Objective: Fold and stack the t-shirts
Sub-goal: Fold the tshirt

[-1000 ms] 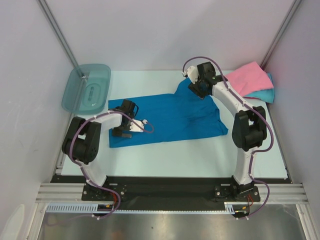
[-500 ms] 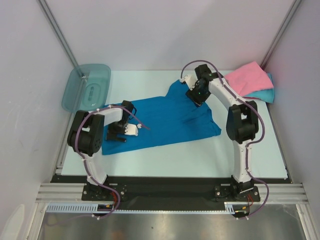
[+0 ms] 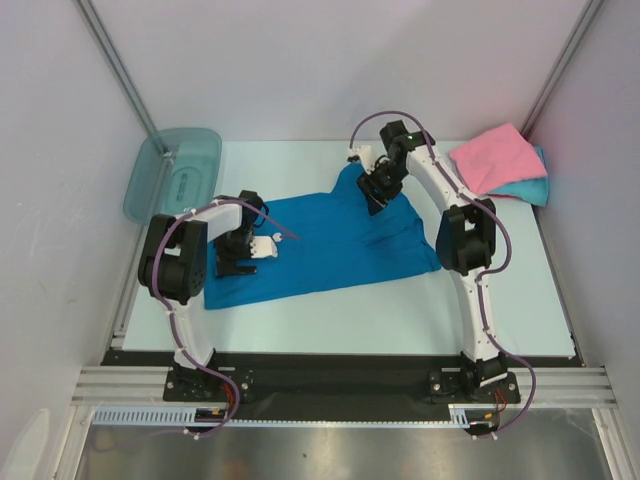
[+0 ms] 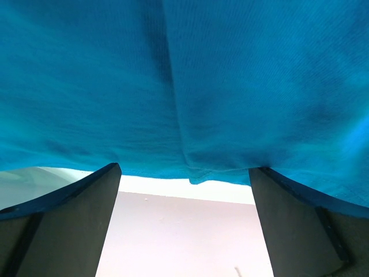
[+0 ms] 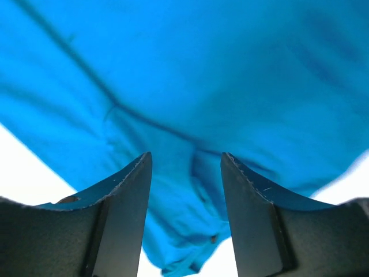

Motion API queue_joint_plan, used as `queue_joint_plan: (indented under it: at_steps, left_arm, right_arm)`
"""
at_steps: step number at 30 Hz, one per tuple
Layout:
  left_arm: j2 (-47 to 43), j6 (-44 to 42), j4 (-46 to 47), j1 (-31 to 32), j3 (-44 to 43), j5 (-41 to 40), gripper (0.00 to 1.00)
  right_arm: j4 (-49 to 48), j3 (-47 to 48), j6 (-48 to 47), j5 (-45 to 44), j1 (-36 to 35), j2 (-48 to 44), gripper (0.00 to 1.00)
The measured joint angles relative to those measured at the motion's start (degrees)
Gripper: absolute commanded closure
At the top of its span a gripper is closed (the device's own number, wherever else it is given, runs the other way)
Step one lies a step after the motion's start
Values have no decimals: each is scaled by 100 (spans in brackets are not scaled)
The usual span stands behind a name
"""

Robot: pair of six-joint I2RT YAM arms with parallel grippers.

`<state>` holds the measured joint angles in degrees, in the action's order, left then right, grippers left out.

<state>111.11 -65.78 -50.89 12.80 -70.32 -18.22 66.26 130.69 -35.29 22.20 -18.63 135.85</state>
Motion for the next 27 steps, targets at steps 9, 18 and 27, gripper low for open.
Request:
queue_joint_plan:
  at_steps: [9,18,27]
  left_arm:
    - [0,72,2,44,0,0,0]
    - [2,160,0,201,-35,50,0]
    - [28,238,-4,232,-96,90,0]
  right_arm:
    - [420,-697,-142,328,175,-22,50]
    - [378,-688,-149,308,380,-22,54]
    - [387,-688,-260,343,188,-22,53]
